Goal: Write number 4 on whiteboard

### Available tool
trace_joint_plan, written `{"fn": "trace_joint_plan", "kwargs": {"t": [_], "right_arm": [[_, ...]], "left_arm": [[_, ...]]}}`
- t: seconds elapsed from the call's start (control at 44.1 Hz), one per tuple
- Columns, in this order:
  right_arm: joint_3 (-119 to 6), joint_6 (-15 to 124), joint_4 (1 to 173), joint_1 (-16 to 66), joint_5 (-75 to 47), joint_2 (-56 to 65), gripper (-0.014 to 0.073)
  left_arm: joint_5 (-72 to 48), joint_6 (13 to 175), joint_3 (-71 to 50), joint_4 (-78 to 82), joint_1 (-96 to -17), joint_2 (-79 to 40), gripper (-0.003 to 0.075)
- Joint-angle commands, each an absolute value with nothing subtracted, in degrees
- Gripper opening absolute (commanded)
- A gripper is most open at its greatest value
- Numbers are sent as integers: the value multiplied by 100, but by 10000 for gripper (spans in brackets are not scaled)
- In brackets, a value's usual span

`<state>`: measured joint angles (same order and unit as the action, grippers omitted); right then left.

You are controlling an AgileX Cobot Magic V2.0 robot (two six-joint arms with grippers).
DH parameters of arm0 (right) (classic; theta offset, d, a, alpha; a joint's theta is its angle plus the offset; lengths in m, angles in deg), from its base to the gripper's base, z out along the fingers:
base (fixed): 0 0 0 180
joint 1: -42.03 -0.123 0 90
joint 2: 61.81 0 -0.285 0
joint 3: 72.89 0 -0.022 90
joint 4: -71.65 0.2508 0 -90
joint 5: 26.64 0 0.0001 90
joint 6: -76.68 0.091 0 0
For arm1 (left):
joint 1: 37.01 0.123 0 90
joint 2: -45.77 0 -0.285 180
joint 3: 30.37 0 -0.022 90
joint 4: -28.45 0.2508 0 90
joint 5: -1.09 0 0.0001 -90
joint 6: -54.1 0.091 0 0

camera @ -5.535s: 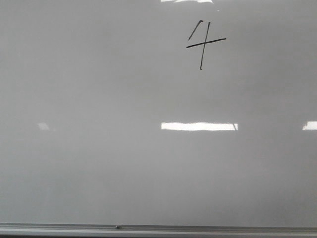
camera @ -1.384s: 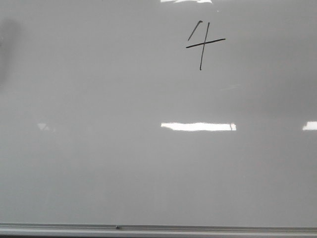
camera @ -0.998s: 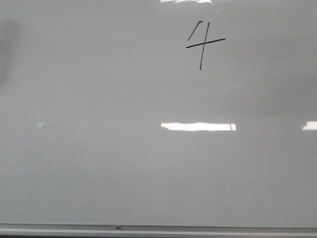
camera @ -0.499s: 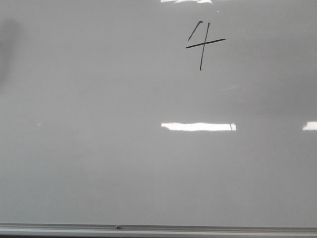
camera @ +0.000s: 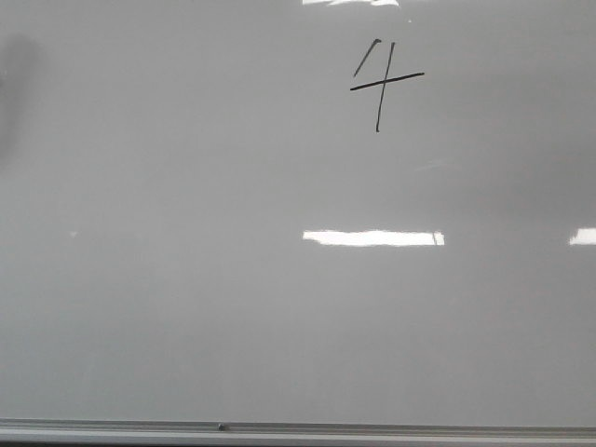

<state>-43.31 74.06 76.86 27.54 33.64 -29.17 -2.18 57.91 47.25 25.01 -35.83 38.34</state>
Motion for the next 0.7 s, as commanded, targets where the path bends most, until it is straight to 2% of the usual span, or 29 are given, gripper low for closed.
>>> {"fn": "trace_joint_plan", "kwargs": {"t": [0.0,0.318,0.544,0.681], "right_arm": [[-4456,7366,7638,2789,2967,-2869,-69],[-4037,7360,7629,2952,2591,-3144,-69],[-2252,7360,7651,3657,215,-4224,-69],[-1295,7360,7664,3843,-764,-4822,-69]], "left_arm": [[265,5802,4756,2480,-3570,3927,-20],[265,5802,4756,2480,-3570,3917,-20],[265,5802,4756,2480,-3570,3917,-20],[265,5802,4756,2480,-3570,3917,-20]]}}
